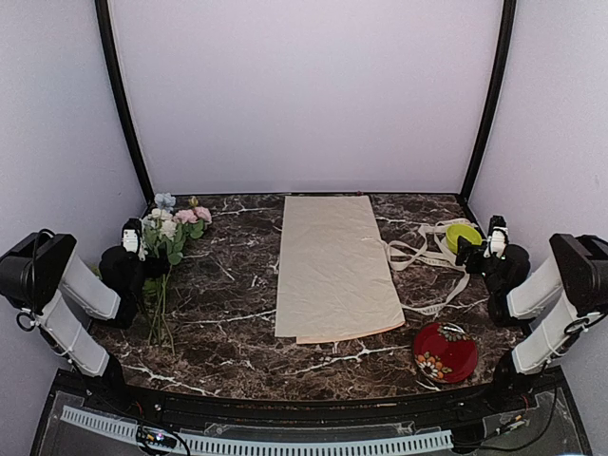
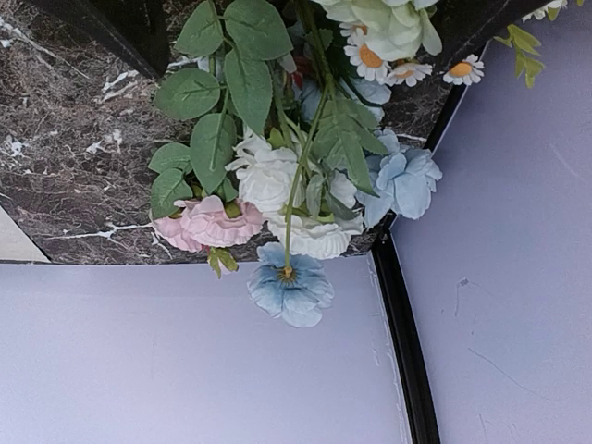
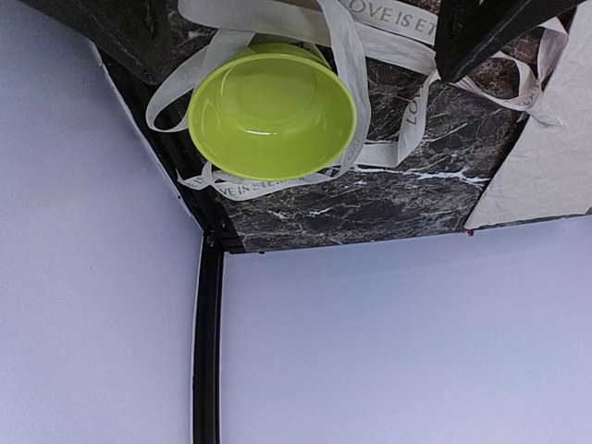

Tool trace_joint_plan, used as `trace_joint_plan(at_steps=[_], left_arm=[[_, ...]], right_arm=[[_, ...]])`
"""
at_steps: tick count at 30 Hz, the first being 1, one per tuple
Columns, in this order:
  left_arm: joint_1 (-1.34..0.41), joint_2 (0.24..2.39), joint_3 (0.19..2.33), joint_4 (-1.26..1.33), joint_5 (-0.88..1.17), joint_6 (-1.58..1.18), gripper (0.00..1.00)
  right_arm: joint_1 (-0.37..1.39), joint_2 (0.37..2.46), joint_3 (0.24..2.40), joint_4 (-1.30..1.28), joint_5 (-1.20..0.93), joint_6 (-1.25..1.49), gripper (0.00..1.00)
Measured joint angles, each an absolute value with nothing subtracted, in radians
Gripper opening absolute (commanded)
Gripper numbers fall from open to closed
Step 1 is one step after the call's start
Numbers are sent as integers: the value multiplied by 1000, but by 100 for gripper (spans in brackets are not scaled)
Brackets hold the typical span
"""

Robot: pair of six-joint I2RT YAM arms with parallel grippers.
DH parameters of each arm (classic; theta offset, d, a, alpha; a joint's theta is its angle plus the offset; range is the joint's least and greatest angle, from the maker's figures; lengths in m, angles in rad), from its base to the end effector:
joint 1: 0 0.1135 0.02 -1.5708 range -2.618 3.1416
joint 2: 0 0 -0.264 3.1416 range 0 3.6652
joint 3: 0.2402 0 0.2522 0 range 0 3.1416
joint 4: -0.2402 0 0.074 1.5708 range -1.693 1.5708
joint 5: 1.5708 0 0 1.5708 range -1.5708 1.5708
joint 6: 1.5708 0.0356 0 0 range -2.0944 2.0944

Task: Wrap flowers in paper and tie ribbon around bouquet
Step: Pick up the corner of the folded wrapping paper from the center of the board.

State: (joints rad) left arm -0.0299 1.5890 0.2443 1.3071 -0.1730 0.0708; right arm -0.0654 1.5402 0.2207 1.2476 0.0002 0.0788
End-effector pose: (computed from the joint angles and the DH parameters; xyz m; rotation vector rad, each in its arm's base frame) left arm 0.2473 -0.0013 0.1481 -0.0531 1.6096 0.1707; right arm 0.2398 -0.0157 0.1472 0.1185 1.6384 0.0101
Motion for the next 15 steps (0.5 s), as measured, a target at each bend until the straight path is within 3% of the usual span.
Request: trace_joint_plan(at_steps=[7,11,15], left_arm=[[-13,1563,249,1250,-136,68,99],[-10,1384,398,973,-163,76,98],[-20,1237,580,826,-151,97,86]], right_arm=[[-65,1540,221,1247,0,79,100],[-65,1492,221,1198,5,80,100],[-68,1265,287,966,51,125,93]])
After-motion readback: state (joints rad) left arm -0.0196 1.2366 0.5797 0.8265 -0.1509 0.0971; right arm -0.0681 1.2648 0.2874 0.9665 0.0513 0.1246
